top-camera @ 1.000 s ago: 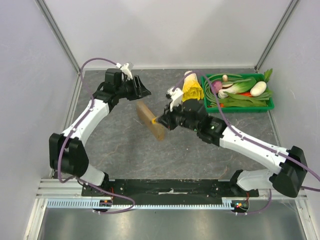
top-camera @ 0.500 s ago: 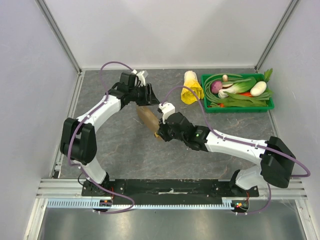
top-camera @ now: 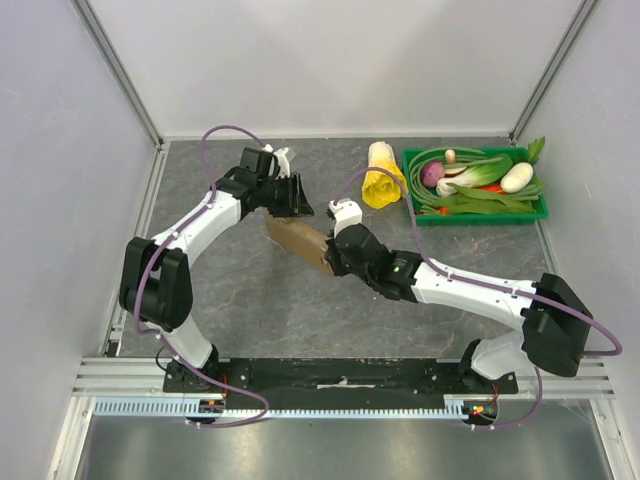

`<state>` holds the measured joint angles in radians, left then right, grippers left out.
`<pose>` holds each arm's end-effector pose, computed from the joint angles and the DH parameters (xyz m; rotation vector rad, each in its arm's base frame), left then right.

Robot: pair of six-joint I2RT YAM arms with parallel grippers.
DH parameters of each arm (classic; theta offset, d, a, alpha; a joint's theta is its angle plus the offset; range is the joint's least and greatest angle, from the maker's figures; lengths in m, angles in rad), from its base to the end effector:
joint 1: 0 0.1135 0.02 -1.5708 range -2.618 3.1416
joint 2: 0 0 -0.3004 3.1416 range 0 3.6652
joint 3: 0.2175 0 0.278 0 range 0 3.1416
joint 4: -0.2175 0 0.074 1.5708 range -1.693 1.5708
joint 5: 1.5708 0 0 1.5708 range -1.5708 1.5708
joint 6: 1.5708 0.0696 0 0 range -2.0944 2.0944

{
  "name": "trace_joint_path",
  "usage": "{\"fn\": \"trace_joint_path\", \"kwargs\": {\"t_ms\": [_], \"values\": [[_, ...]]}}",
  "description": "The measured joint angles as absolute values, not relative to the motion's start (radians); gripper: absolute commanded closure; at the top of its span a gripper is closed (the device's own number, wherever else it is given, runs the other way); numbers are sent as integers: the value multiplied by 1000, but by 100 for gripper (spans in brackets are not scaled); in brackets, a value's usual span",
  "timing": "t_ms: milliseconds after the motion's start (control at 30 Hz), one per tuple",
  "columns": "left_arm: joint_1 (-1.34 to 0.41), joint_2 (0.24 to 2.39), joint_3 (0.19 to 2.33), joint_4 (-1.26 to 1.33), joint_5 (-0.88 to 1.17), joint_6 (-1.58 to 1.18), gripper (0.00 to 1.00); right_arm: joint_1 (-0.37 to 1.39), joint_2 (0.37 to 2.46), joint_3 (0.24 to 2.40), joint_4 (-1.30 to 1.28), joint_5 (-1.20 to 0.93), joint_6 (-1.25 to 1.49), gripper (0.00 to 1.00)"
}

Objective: Unpack the express box

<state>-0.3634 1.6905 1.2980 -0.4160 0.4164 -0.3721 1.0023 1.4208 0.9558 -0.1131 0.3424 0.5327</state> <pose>0.3869 -0.1773 0.2638 0.1965 2.4476 -0.8348 0.2143 0.2921 0.2662 -0.3044 2.1383 0.5411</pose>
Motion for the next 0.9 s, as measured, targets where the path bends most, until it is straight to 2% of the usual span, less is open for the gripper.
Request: {"fn": "trace_joint_path", "kwargs": {"t_ms": [233,433,600,900], "values": [[-362,1671,1281,-428,451,-337,39,933,1413,956,-130,368,542,100],[-363,1671,1256,-398,590,-302,31,884,1420,956,-121,361,538,100],[-367,1676,1243,-368,688,-266,28,863,1430,956,-105,338,540,100],[-368,1679,1242,-361,748,-141,28,806,1452,956,-63,286,562,100]]}}
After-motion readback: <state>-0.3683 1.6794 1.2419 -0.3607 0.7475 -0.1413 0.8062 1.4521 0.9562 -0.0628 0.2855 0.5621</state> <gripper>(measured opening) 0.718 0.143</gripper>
